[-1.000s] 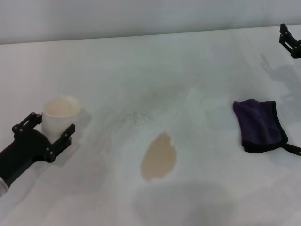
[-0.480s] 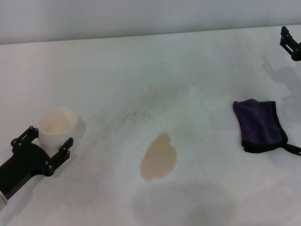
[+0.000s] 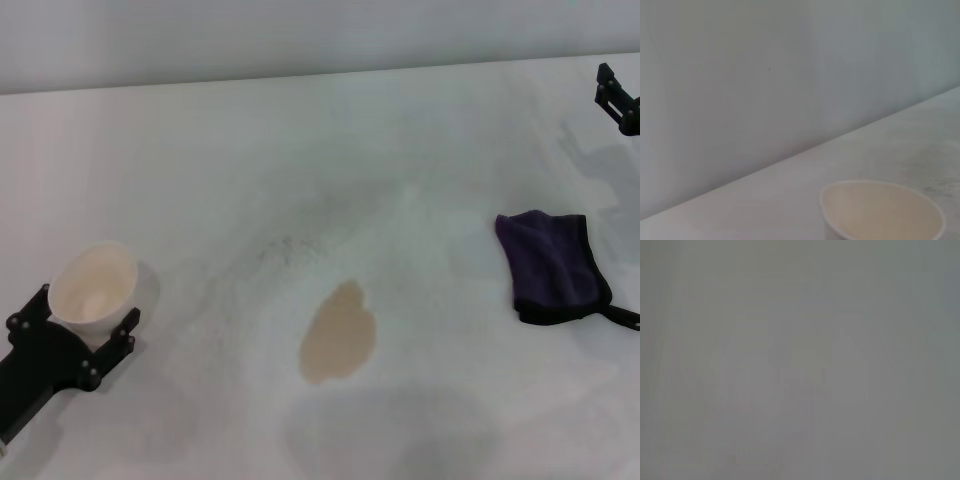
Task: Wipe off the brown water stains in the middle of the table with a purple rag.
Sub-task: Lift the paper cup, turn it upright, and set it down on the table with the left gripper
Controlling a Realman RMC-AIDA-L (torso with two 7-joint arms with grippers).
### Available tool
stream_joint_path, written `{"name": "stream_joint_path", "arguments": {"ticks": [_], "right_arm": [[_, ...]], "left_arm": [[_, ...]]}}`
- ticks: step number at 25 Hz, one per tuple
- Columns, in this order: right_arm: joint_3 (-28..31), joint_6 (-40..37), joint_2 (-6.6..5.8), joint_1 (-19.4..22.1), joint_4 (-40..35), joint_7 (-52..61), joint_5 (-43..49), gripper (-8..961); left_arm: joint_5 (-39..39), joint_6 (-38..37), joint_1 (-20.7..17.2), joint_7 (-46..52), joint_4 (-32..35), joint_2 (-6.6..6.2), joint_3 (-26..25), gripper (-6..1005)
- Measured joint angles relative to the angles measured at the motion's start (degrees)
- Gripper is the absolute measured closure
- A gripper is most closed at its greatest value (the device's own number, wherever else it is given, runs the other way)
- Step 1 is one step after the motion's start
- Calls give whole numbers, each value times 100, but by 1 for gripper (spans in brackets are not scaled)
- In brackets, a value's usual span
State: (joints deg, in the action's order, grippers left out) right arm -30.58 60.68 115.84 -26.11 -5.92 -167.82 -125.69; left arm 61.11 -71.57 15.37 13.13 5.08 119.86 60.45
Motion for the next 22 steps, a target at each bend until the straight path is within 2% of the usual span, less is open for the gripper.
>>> {"name": "stream_joint_path", "arguments": {"ticks": [3, 8, 15, 22], "right_arm": [[0, -3, 0, 1, 13, 1, 0, 112], [-14, -4, 0, -8, 48, 1, 5, 112], [-4, -35, 0, -4, 57, 3, 17, 112], [-26, -109, -14, -30, 56, 3, 28, 112]], "left_arm": [[-13, 9, 28, -15, -23, 2, 4, 285], [9, 39, 116, 8, -75, -5, 16, 106], [14, 9, 230, 34, -238, -19, 20, 106], [-42, -406, -141, 5, -218, -21, 4, 106]]}}
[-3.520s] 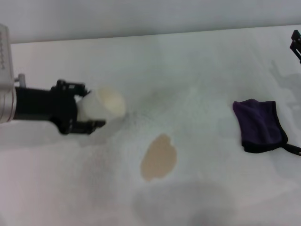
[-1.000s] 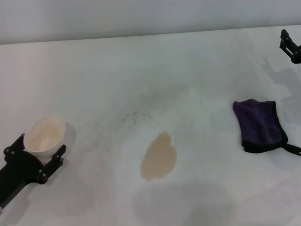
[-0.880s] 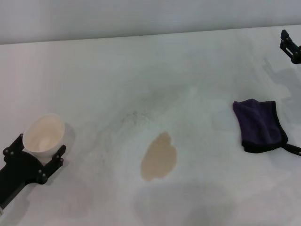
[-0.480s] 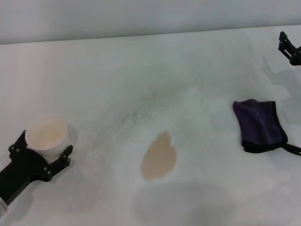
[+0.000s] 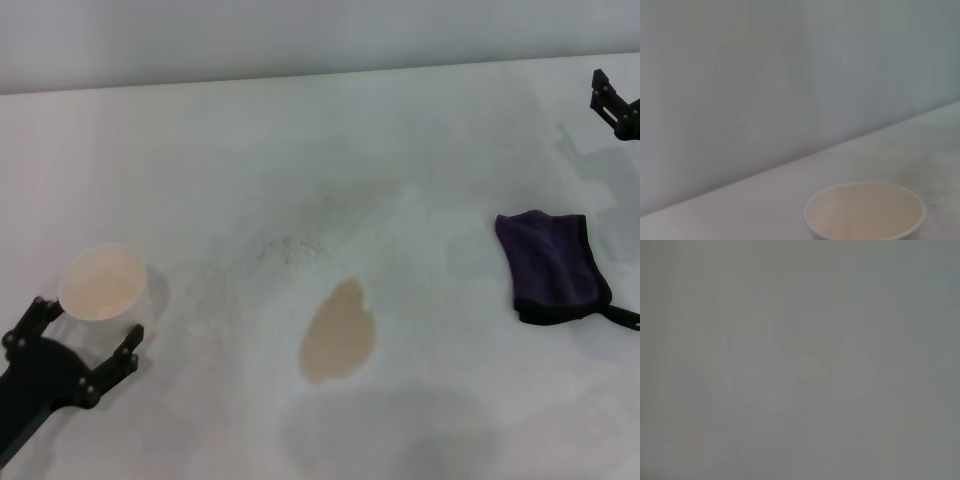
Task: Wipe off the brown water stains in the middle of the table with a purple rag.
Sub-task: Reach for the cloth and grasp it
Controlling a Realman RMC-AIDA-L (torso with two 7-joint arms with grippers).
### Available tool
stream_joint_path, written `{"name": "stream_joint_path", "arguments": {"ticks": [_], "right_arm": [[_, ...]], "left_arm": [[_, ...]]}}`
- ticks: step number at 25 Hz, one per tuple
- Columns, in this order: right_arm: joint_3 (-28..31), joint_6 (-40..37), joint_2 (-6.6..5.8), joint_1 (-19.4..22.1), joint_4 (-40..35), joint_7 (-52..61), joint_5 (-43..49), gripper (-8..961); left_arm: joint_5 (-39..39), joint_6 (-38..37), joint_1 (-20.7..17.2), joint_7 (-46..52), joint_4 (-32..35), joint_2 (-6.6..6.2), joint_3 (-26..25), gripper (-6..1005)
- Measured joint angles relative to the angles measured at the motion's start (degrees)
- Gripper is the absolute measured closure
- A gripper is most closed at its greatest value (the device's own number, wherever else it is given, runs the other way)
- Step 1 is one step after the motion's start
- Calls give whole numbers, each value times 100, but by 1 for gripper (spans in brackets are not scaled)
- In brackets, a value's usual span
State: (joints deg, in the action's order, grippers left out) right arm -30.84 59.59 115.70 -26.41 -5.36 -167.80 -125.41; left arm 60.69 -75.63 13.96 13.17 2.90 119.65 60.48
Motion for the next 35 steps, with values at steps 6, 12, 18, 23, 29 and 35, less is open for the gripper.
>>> {"name": "stream_joint_path", "arguments": {"ticks": [6, 12, 18, 23, 29, 35], "right_arm": [[-34, -23, -3, -21, 0, 3, 16, 112], [-125, -8, -5, -20, -1, 549, 27, 112], [-780, -454, -43, -83, -505, 2782, 40, 113], [-1966, -1282, -110, 142, -1665, 5347, 308, 113], [-2680, -1770, -245, 546, -3384, 8489, 2392, 113], [-2715, -1057, -252, 417, -5049, 12114, 6629, 113]], "left_arm": [[-73, -326, -294, -23, 1, 0, -13, 106], [-938, -551, -708, -59, 5, 3, 1, 106], [-2373, -683, -880, -59, -92, -22, -8, 106], [-3097, -734, -838, -59, -89, -38, -24, 106], [-3422, -734, -610, -60, -35, -56, -28, 106], [-3477, -674, -387, -118, 75, -92, -33, 106]]}}
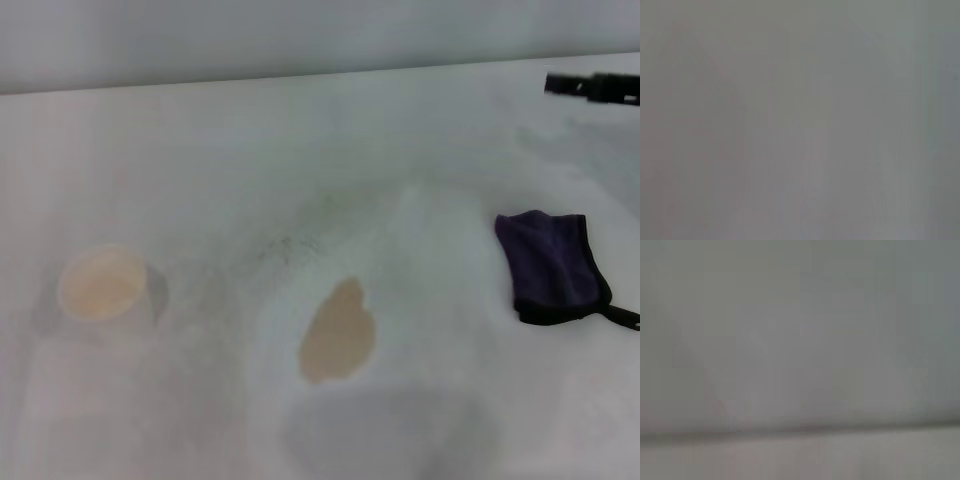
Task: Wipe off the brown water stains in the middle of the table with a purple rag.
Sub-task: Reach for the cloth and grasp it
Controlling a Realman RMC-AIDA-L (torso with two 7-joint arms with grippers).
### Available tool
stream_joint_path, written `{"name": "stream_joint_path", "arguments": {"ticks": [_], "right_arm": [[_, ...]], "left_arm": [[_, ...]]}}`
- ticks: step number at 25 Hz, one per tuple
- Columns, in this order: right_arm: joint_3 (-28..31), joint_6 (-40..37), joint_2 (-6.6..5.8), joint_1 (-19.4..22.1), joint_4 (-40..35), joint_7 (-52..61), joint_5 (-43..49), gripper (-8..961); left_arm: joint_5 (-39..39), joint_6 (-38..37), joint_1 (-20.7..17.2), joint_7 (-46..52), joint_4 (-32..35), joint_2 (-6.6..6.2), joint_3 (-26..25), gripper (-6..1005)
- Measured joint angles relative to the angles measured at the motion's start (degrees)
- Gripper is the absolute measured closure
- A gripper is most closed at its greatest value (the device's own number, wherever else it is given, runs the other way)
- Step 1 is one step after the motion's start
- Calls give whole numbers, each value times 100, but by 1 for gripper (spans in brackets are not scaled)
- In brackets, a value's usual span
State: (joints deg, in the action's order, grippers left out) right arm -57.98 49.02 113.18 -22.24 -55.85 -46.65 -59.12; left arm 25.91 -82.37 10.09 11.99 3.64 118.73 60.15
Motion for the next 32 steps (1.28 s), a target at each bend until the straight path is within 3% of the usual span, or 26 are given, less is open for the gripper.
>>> {"name": "stream_joint_path", "arguments": {"ticks": [5, 13, 17, 25, 32], "right_arm": [[-75, 1427, 198, -417, -1131, 1472, 2307, 113], [-715, 3154, 201, -807, -2108, 2655, 3296, 113], [-1151, 3826, 212, -1021, -2206, 3180, 3725, 113], [-1715, 4083, 230, -1083, -1921, 3785, 4017, 112], [-1939, 3746, 229, -1127, -1183, 3833, 4044, 112]], "left_arm": [[-100, 10, 132, -187, 38, 0, -59, 106], [-292, -27, 168, -284, 120, 10, -85, 106], [-337, -30, 167, -285, 133, 10, -83, 106], [-464, 2, 217, -345, 138, 7, -82, 106], [-558, 14, 262, -445, 137, 7, -83, 107]]}}
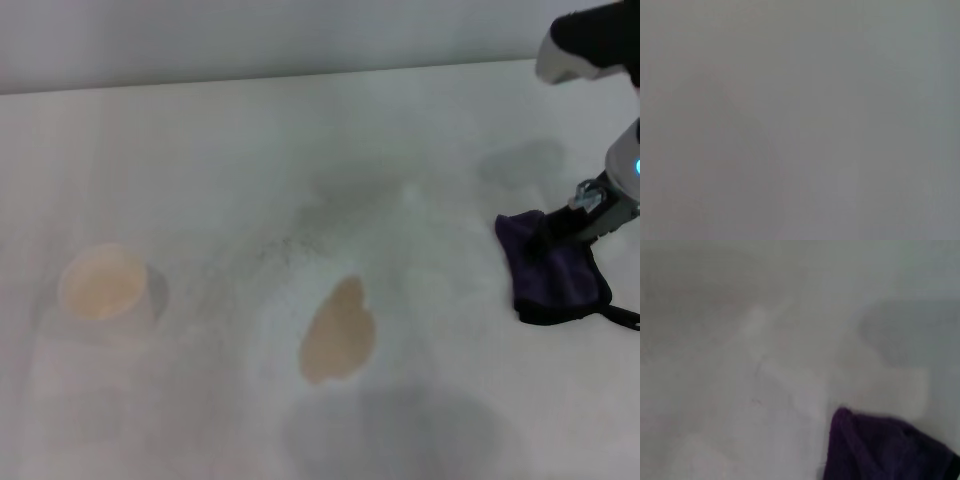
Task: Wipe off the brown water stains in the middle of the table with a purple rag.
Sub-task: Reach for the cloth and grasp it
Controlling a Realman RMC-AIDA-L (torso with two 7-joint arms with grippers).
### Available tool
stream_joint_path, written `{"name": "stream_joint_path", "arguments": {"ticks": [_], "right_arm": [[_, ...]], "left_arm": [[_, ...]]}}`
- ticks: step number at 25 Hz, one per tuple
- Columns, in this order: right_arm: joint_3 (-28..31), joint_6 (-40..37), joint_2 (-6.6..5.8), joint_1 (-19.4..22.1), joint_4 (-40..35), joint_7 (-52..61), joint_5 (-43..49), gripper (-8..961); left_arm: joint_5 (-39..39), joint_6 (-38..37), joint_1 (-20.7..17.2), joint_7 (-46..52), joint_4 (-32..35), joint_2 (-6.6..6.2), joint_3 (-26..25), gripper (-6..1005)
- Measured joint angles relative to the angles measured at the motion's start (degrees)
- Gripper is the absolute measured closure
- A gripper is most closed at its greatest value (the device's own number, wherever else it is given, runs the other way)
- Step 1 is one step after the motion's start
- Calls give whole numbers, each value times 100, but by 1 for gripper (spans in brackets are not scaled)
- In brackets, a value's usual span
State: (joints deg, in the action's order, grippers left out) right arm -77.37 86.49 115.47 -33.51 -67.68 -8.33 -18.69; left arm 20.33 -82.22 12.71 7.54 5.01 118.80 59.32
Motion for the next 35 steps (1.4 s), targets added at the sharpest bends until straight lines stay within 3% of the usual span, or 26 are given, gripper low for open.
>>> {"name": "stream_joint_path", "arguments": {"ticks": [9, 22, 28, 33, 35], "right_arm": [[-62, -380, -5, -149, 683, -20, 281, 112], [-107, -434, 23, -324, 855, 14, 277, 407], [-352, -497, 26, -589, 1239, 78, 264, 620], [-458, -492, 37, -681, 1292, 86, 252, 625], [-459, -491, 37, -686, 1292, 100, 265, 675]], "left_arm": [[-38, 17, 61, -44, 0, -6, 0, 107], [-39, 93, 117, -158, -1, -7, 0, 107], [-39, 161, 132, -158, 0, -7, -3, 107], [-38, 192, 136, -158, 0, -7, -10, 107], [-38, 210, 140, -158, 0, -7, -10, 107]]}}
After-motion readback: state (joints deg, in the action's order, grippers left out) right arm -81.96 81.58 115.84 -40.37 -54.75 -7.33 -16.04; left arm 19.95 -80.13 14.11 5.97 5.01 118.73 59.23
